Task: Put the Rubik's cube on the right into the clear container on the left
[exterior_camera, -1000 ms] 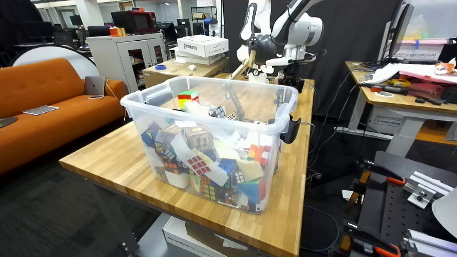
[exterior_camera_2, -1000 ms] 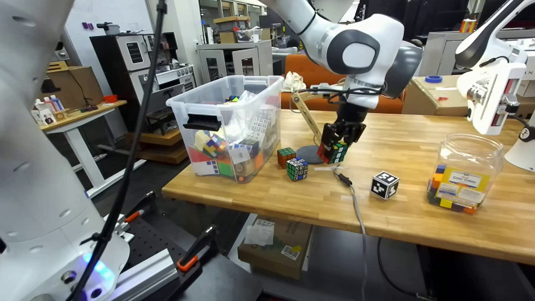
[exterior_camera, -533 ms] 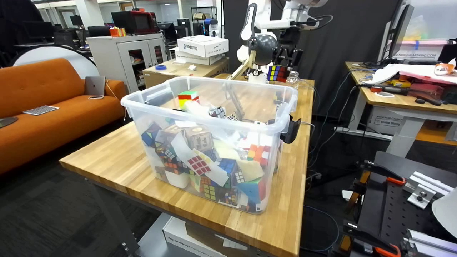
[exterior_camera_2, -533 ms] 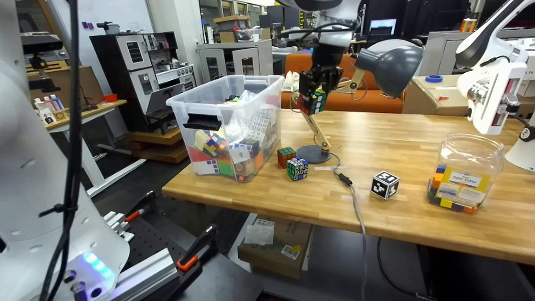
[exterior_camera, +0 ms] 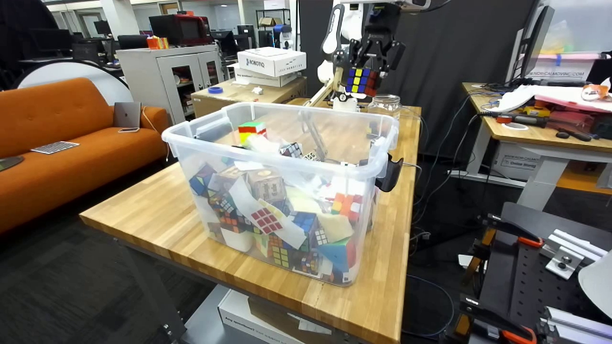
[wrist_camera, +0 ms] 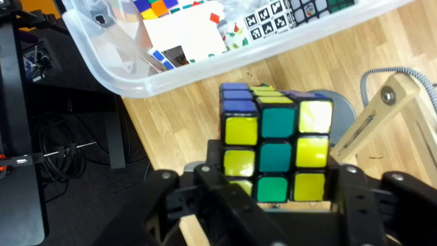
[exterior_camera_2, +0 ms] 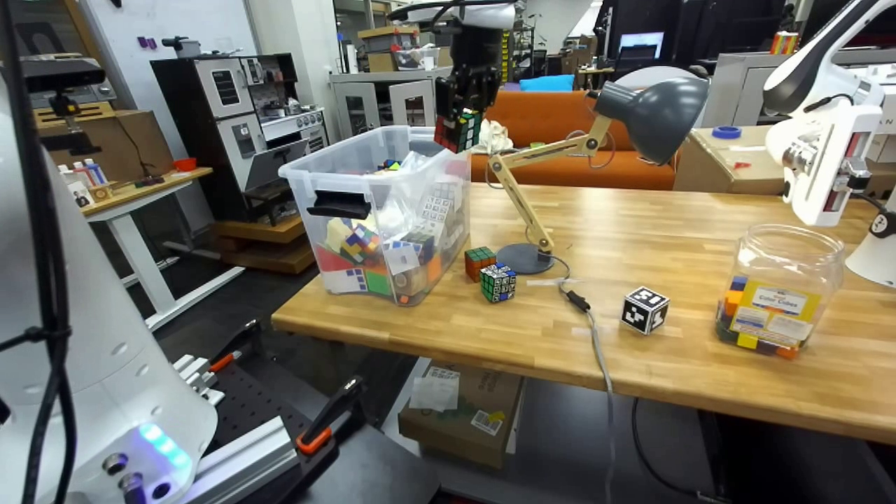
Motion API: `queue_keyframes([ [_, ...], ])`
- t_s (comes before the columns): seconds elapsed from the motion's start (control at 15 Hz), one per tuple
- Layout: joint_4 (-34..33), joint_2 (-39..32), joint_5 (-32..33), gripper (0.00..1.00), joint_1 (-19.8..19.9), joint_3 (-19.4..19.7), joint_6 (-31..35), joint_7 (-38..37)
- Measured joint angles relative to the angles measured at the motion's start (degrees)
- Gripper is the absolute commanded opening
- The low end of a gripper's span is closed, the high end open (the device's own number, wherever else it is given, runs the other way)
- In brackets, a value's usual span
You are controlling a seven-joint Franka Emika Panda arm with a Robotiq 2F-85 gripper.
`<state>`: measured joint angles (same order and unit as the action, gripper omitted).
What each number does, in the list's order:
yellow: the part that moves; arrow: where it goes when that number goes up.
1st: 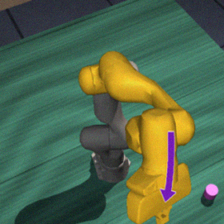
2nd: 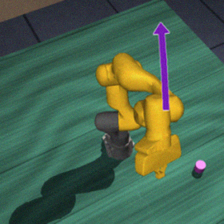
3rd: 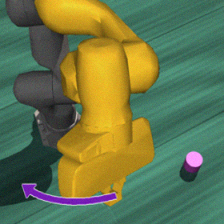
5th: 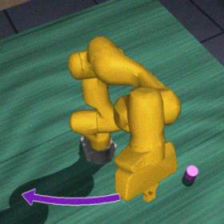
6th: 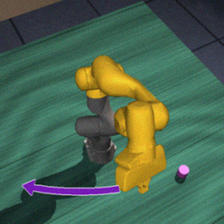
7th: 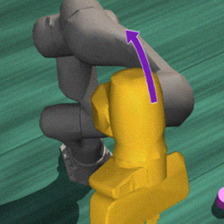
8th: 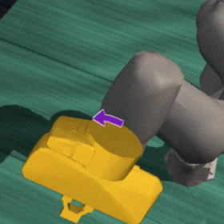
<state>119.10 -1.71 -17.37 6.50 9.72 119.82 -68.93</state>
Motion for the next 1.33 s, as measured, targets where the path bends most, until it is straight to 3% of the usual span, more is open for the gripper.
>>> queue_keyframes([
  [0.73, 4.3, 2.7, -0.1, 0.38, -5.1, -7.0, -4.1, 17.7],
  [1.33, 4.6, -1.7, -0.4, 0.38, -5.7, -8.1, -5.8, 27.6],
])
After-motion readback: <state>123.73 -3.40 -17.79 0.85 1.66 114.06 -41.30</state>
